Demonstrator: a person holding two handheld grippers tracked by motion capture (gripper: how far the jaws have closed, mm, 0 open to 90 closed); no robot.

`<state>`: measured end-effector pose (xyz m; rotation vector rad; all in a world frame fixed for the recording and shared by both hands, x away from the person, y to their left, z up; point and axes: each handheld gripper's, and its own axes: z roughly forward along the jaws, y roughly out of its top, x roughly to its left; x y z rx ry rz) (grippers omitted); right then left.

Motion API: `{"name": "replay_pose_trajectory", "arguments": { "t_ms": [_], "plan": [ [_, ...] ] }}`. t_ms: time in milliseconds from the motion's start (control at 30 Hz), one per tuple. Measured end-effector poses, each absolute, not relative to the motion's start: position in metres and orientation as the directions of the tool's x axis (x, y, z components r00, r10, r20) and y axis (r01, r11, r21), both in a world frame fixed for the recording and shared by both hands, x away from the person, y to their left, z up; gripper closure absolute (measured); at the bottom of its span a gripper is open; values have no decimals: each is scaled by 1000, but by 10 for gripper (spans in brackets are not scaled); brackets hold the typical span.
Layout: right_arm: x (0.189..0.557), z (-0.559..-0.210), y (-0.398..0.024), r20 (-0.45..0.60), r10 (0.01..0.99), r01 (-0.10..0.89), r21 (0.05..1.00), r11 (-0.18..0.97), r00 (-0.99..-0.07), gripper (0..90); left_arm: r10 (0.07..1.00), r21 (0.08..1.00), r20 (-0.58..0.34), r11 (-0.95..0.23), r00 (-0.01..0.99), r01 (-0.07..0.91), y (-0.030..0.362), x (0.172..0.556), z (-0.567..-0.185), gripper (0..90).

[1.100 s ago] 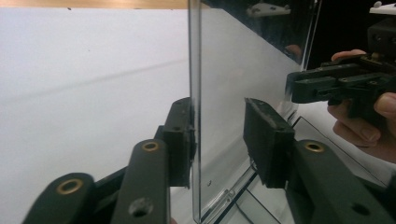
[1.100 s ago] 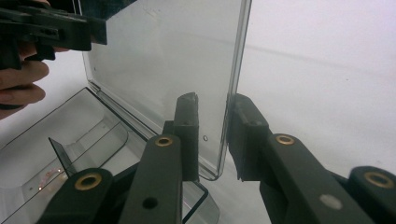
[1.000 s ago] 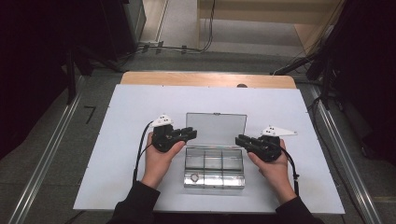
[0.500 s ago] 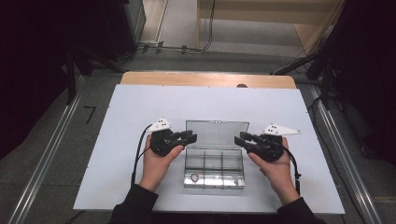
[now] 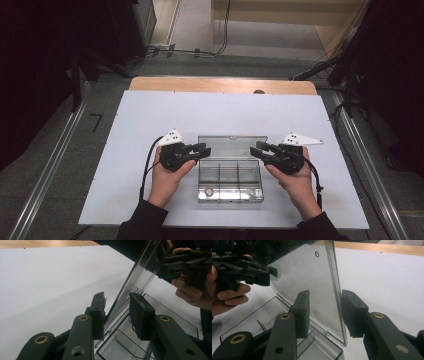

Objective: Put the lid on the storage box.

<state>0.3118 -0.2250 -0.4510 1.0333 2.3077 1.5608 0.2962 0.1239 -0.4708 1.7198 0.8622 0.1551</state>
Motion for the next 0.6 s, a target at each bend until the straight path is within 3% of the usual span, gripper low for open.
{"name": "replay_pose_trajectory", "arguments": {
  "t_ms": [500,600],
  "plan": [
    [301,-452,-225,204,640,432,874,222,-741,605,613,885,-308,-96,727,456,122,293,-469,620],
    [299,-452,-226,209,637,434,874,219,-742,600,619,882,-316,-88,720,463,123,291,-468,515]
  ]
}}
